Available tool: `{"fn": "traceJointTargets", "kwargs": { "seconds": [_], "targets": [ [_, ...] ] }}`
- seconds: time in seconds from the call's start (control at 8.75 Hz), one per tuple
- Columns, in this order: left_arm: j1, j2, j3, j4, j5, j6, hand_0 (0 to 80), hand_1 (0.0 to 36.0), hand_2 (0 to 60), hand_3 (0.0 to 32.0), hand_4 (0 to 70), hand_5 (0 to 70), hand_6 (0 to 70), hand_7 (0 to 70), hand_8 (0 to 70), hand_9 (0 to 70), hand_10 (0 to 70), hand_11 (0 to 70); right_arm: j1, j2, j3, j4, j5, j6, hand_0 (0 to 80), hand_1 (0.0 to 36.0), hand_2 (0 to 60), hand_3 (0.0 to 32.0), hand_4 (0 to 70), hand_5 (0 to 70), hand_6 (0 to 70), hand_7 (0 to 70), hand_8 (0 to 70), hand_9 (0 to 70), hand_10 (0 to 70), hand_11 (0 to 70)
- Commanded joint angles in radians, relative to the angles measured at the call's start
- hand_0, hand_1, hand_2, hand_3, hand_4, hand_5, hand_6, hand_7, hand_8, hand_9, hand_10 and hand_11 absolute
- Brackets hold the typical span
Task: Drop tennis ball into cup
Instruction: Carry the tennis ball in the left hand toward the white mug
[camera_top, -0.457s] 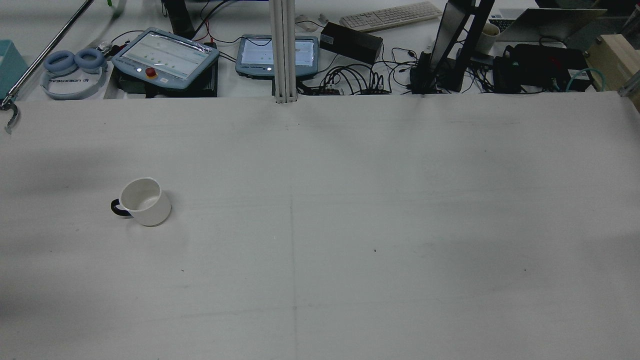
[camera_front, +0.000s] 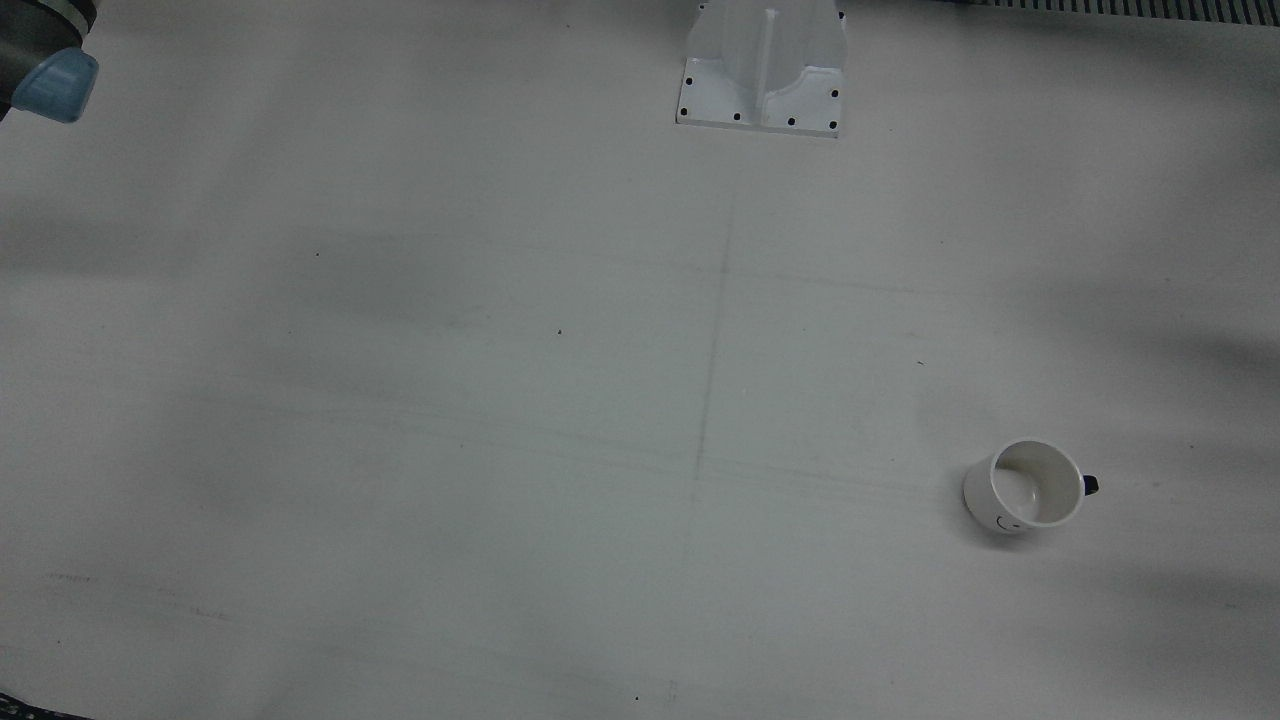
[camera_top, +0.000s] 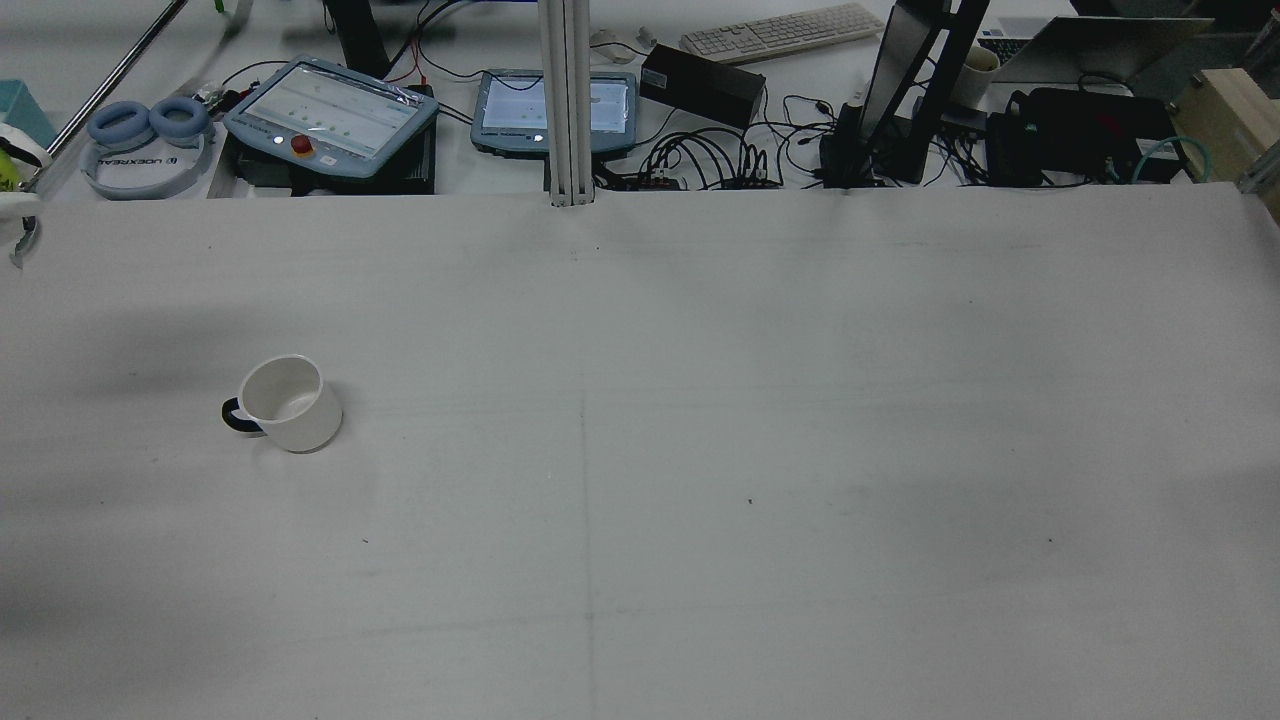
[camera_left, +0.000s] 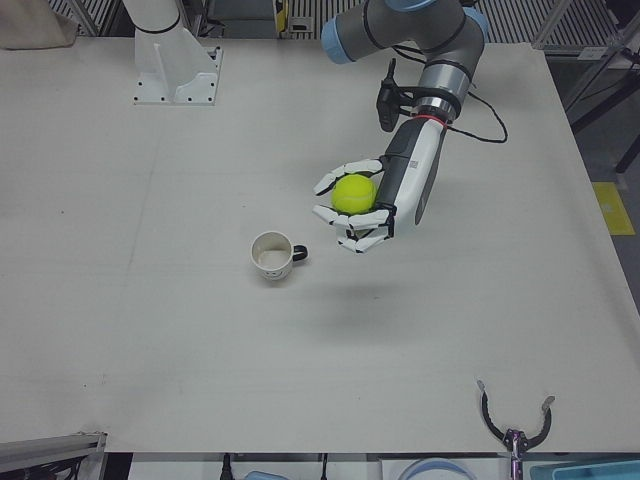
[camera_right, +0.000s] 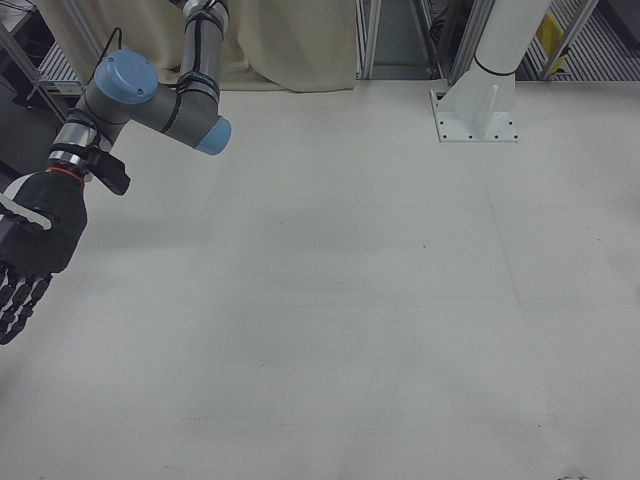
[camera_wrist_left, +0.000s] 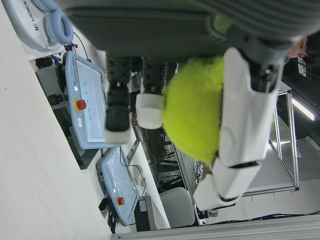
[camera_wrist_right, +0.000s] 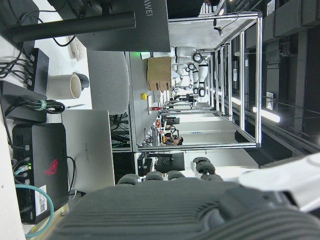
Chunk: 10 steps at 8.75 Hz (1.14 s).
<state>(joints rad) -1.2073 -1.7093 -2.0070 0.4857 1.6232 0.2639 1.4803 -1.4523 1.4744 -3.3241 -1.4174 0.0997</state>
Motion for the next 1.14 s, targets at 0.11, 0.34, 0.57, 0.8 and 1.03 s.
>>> {"fn": "traceJointTargets", "kwargs": {
  "seconds": [0.11,0.34,0.57,0.8,1.03],
  "targets": [
    [0.046,-0.004,0.014,-0.025,-0.002,0.0,65.7,36.0,60.0,0.0,70.0,18.5,29.7,70.0,70.0,70.0,26.3,40.3,0.0,0.0,0.0,0.0,0.0,0.0,0.0,0.0,0.0,0.0,0.0,0.0,0.0,0.0,0.0,0.0,0.0,0.0],
    [0.051,-0.007,0.005,-0.003,-0.002,0.001,70.8,36.0,60.0,0.0,70.0,16.9,28.7,70.0,57.1,70.0,25.1,38.8,0.0,0.001,0.001,0.0,0.0,0.0,0.0,0.0,0.0,0.0,0.0,0.0,0.0,0.0,0.0,0.0,0.0,0.0],
    [0.054,-0.035,0.014,0.001,-0.002,0.002,74.4,36.0,60.0,0.0,70.0,15.1,25.9,70.0,44.5,69.7,19.1,30.3,0.0,0.0,0.001,0.0,0.0,0.0,0.0,0.0,0.0,0.0,0.0,0.0,0.0,0.0,0.0,0.0,0.0,0.0],
    [0.139,-0.042,0.011,-0.001,-0.028,0.002,79.3,36.0,60.0,0.0,70.0,14.8,24.1,70.0,40.6,63.6,16.7,27.0,0.0,0.001,0.001,0.0,0.0,0.0,0.0,0.0,0.0,0.0,0.0,0.0,0.0,0.0,0.0,0.0,0.0,0.0],
    [0.19,-0.046,0.007,0.002,-0.06,0.0,79.3,36.0,60.0,0.0,70.0,14.8,24.0,70.0,40.5,63.4,16.8,27.1,0.0,0.001,0.001,0.0,0.0,0.0,0.0,0.0,0.0,0.0,0.0,0.0,0.0,0.0,0.0,0.0,0.0,0.0]
  ]
}}
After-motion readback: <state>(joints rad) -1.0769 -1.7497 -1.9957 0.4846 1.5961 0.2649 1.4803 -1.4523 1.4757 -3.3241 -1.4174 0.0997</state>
